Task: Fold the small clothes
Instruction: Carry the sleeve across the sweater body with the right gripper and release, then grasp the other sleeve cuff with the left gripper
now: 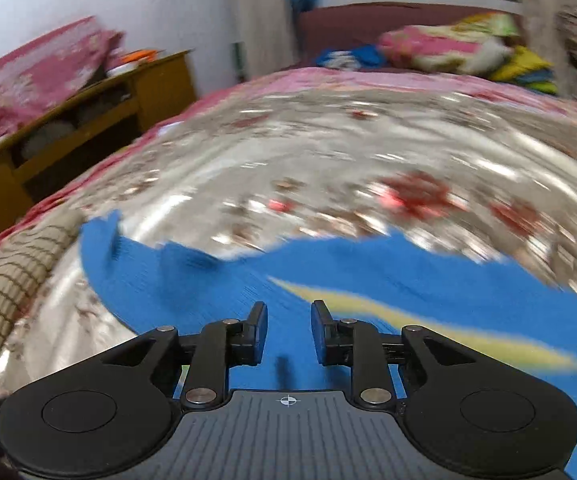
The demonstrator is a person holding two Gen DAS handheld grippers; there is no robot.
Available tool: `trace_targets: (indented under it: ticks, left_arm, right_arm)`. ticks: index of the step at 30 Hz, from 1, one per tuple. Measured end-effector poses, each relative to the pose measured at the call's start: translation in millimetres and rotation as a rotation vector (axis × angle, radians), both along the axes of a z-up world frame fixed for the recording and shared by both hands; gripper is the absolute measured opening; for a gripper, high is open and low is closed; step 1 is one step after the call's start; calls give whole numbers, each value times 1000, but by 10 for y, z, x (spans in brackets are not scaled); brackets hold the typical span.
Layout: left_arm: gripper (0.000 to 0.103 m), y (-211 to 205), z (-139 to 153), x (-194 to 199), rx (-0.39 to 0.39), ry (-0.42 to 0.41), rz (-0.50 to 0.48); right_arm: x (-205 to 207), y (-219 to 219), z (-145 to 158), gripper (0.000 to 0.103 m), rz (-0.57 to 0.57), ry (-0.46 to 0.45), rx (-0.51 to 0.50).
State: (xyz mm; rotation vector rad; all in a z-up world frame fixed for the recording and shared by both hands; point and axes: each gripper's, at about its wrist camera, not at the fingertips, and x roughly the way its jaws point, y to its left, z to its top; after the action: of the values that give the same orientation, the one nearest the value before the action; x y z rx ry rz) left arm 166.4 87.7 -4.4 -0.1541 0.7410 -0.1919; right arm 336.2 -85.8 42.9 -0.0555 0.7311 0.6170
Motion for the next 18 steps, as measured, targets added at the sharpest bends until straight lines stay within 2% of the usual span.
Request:
trace_targets:
  ticks: [4,8,11,14,16,18]
  left_arm:
    - [103,-83,-48,19,25,8,7]
    - [103,-178,-92,16,74,15,32]
    - [103,-227,-75,26,85,22,58]
    - [103,-258,-1,36,115,7,86]
    - [103,-259,71,27,158,-19,113]
    - [103,-230,128,29,198,-38,138]
  right_arm:
    - [-131,-631,-132,24,-209,-6,16]
    - [-158,-1104,-318,26,-384,34,-17]
    - [-295,-1310,-308,26,-406,22,53]
    - [-356,-1280,-249,26,-373,-12,90]
    - [-340,-1171,-243,26,-322,-17,79]
    - [-326,-1050,-291,27,-297,-20,10]
